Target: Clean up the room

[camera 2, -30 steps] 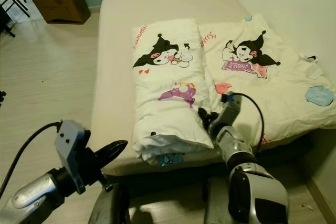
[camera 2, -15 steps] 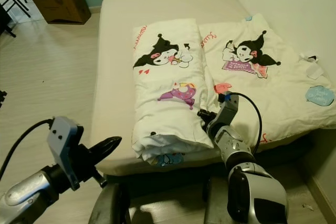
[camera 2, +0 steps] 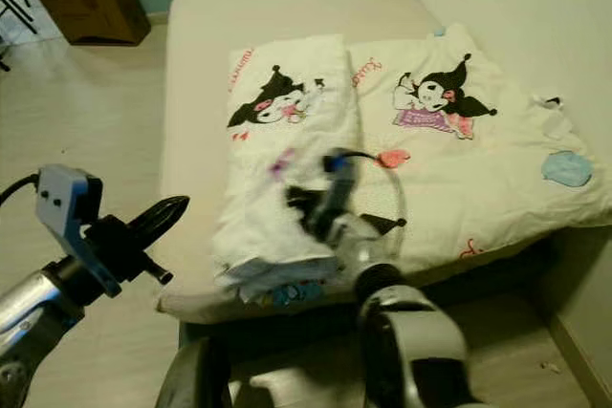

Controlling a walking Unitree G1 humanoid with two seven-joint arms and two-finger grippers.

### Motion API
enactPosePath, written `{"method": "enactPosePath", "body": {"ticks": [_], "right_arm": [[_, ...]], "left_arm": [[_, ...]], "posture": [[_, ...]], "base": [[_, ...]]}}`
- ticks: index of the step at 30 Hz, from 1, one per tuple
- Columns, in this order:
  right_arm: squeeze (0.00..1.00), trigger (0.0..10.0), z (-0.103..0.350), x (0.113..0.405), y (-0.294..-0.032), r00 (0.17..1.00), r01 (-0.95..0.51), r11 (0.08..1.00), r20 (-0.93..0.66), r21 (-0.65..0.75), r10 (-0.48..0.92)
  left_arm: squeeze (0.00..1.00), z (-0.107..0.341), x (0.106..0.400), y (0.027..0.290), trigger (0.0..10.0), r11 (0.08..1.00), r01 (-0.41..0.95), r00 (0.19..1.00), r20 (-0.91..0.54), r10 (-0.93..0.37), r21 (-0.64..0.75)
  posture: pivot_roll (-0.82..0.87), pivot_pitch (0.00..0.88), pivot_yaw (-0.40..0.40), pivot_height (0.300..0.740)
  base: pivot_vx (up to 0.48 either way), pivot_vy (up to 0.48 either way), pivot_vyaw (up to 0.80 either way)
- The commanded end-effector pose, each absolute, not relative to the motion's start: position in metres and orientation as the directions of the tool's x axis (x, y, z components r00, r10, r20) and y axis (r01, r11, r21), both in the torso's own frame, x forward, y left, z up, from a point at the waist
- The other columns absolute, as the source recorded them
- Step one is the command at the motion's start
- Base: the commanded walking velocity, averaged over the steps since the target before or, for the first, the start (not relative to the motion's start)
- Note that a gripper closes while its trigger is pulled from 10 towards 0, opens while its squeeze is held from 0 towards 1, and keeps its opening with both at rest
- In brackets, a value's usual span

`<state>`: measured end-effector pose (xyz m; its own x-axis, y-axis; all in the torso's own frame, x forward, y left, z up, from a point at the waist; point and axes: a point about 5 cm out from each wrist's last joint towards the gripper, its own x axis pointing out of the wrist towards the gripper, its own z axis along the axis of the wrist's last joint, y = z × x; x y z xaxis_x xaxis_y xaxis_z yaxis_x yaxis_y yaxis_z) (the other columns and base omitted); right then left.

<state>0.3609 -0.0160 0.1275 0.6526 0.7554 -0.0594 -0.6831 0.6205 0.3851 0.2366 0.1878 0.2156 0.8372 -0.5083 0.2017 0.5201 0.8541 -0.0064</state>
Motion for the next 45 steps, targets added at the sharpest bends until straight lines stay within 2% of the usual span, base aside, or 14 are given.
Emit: {"method": "enactPosePath", "body": {"ticks": [1,8,11,12,13,14,19,20,21,22,32,41,44,45], "right_arm": [[0.0,0.0,0.122,0.35,0.002,0.575,-0.75,0.564,-0.079,0.347,0.814],[0.0,0.0,0.107,0.33,0.027,0.507,-0.809,0.523,-0.13,0.267,0.852],[0.0,3.9,0.103,0.324,0.035,0.499,-0.819,0.518,-0.139,0.245,0.855],[0.0,6.8,0.102,0.321,0.038,0.497,-0.821,0.517,-0.143,0.24,0.856],[0.0,6.8,0.102,0.321,0.038,0.497,-0.821,0.517,-0.143,0.24,0.856],[1.0,10.0,0.101,0.319,0.041,0.497,-0.821,0.518,-0.148,0.239,0.855],[1.0,10.0,0.104,0.32,0.044,0.54,-0.81,0.557,-0.136,0.183,0.831],[0.25,10.0,0.105,0.321,0.044,0.543,-0.81,0.559,-0.13,0.177,0.829],[0.25,10.0,0.105,0.321,0.044,0.543,-0.81,0.559,-0.13,0.177,0.829],[0.0,10.0,0.107,0.323,0.042,0.551,-0.809,0.564,-0.122,0.163,0.825],[0.0,10.0,0.154,0.357,0.004,0.61,-0.79,0.603,0.052,0.11,0.79],[0.0,10.0,0.153,0.364,-0.046,0.458,-0.889,0.443,-0.231,-0.116,0.858],[0.07,10.0,0.142,0.363,-0.066,0.44,-0.897,0.424,-0.342,-0.126,0.83],[1.0,10.0,0.142,0.363,-0.075,0.454,-0.888,0.448,-0.352,-0.102,0.819]], "left_arm": [[0.0,0.214,0.236,0.191,10.0,0.869,0.495,0.853,0.2,-0.482,-0.019],[0.0,0.217,0.245,0.201,10.0,0.917,0.398,0.894,0.235,-0.382,-0.022],[0.0,0.219,0.248,0.204,10.0,0.93,0.367,0.904,0.245,-0.351,-0.022],[0.0,0.22,0.249,0.207,10.0,0.938,0.347,0.91,0.249,-0.331,-0.022],[0.0,0.22,0.249,0.207,10.0,0.938,0.347,0.91,0.249,-0.331,-0.022],[0.0,0.221,0.251,0.208,10.0,0.945,0.328,0.915,0.253,-0.313,-0.019],[0.0,0.22,0.253,0.21,10.0,0.951,0.308,0.922,0.253,-0.294,-0.018],[0.0,0.22,0.254,0.21,10.0,0.952,0.307,0.923,0.252,-0.292,-0.018],[0.0,0.22,0.254,0.21,10.0,0.952,0.307,0.923,0.252,-0.292,-0.018],[0.0,0.219,0.254,0.21,10.0,0.952,0.305,0.923,0.251,-0.291,-0.018],[0.0,0.218,0.256,0.206,10.0,0.95,0.31,0.92,0.262,-0.292,-0.031],[0.0,0.215,0.256,0.201,10.0,0.938,0.345,0.911,0.258,-0.323,-0.041],[0.0,0.213,0.257,0.199,10.0,0.935,0.351,0.909,0.256,-0.33,-0.042],[0.0,0.214,0.258,0.199,10.0,0.935,0.353,0.908,0.257,-0.331,-0.042]], "posture": [[0.09,0.221,0.019,0.553],[0.08,0.22,0.017,0.553],[0.08,0.217,0.017,0.553],[0.08,0.217,0.017,0.553],[0.08,0.217,0.017,0.553],[0.08,0.216,0.016,0.553],[0.08,0.216,0.018,0.553],[0.08,0.215,0.02,0.553],[0.08,0.215,0.02,0.553],[0.08,0.215,0.022,0.553],[0.06,0.214,0.017,0.553],[0.05,0.208,0.024,0.553],[0.04,0.205,0.026,0.553],[0.04,0.204,0.026,0.553]], "base": [[0.0,0.0,0.0],[0.0,0.0,0.0],[0.0,0.0,0.0],[0.0,0.0,0.0],[0.0,0.0,0.0],[0.0,0.0,0.0],[0.0,0.0,0.0],[0.0,0.0,0.0],[0.0,0.0,0.0],[0.0,0.0,0.0],[0.0,0.0,0.0],[0.0,0.0,0.0],[0.0,0.0,0.0],[0.0,0.0,0.0]]}}
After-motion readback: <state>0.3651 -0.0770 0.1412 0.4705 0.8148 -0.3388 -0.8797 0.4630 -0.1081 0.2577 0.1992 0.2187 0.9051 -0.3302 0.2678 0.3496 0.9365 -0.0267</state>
